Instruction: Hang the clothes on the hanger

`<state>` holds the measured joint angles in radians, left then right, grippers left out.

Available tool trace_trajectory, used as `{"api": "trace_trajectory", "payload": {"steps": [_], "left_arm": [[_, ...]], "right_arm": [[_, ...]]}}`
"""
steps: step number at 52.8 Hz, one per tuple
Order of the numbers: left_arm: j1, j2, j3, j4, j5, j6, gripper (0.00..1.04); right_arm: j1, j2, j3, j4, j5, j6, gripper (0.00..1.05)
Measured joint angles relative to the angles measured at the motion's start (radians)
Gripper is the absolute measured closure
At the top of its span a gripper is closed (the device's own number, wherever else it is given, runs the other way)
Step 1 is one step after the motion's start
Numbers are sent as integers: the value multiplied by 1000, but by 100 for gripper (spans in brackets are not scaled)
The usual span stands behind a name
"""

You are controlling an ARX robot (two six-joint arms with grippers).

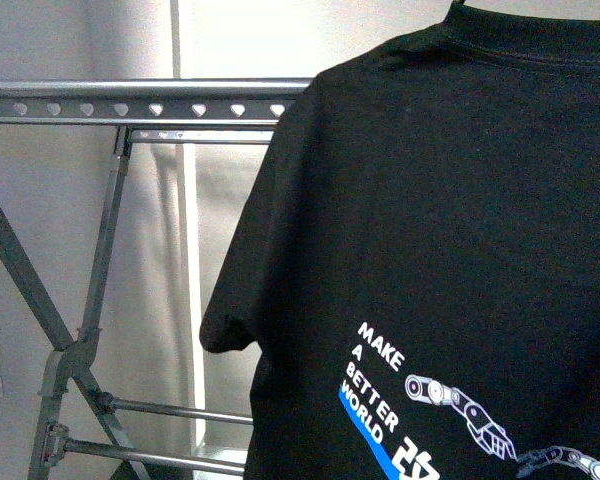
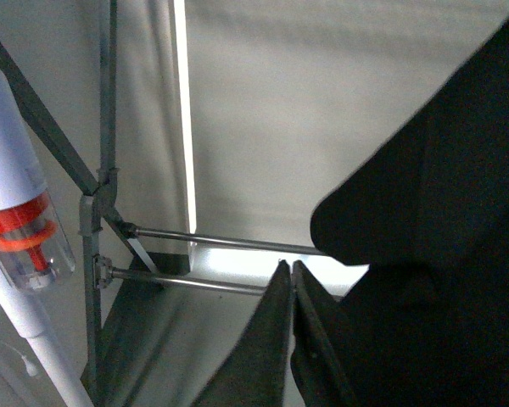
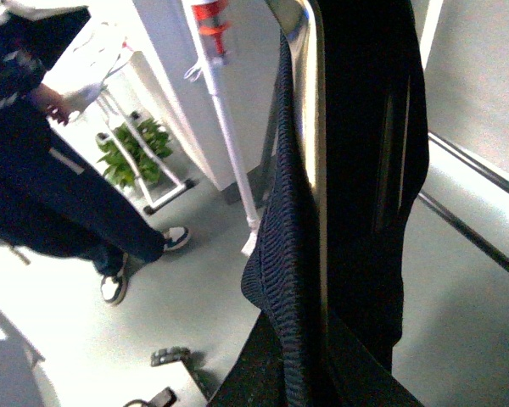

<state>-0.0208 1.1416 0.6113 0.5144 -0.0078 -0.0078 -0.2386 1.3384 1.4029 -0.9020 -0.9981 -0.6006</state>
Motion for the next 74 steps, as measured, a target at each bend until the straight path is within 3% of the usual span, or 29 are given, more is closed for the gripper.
{"api": "trace_trajectory", "payload": {"steps": [11,34,59,74], "left_arm": [[18,-134,-196,84,5,3,101],[19,-360,-449,101,8,3,101],[19,-632,-565,-56,8,3,101],[19,-769,-593,-138,7,6,101]], "right_arm": [[28,-19,-69,254,76,452,101],[58,64,-125,587,146,1077,101],[28,235,-60,669,234,1290,101],[17,299,90,620,274,1301,101]]}}
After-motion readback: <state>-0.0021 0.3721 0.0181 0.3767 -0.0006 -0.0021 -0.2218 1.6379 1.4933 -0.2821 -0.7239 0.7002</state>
